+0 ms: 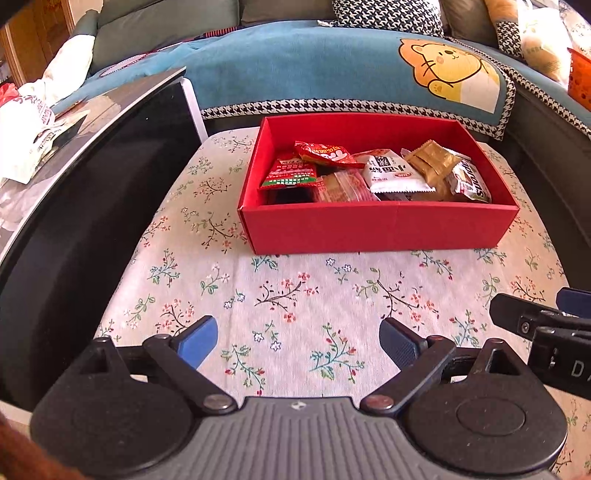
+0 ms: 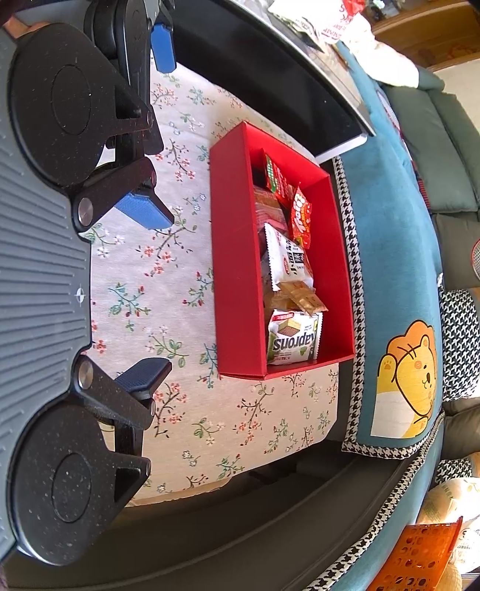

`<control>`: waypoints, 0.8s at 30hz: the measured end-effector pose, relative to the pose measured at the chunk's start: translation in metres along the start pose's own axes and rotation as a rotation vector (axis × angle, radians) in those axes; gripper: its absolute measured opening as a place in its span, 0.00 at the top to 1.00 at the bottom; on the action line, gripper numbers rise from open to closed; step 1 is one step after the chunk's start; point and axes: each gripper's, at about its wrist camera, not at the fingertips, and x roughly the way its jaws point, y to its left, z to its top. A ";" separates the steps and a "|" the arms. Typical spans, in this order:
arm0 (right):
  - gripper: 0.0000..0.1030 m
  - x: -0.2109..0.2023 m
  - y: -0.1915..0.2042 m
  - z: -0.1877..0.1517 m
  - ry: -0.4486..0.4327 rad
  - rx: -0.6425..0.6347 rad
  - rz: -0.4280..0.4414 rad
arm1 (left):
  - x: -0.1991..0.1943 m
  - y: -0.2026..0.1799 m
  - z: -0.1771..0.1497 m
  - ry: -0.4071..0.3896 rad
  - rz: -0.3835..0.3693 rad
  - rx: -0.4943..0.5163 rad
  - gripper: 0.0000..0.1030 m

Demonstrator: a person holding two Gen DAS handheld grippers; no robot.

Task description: Organize snacks

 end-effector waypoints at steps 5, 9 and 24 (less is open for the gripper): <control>0.18 -0.003 0.004 -0.008 0.011 -0.007 0.003 | -0.002 -0.001 -0.007 0.012 -0.004 0.013 0.00; 0.18 -0.007 0.004 -0.013 0.013 0.000 0.001 | -0.004 0.000 -0.011 0.014 -0.003 0.013 0.00; 0.17 -0.008 0.003 -0.031 0.049 0.010 -0.042 | -0.014 0.002 -0.023 0.010 0.009 0.022 0.00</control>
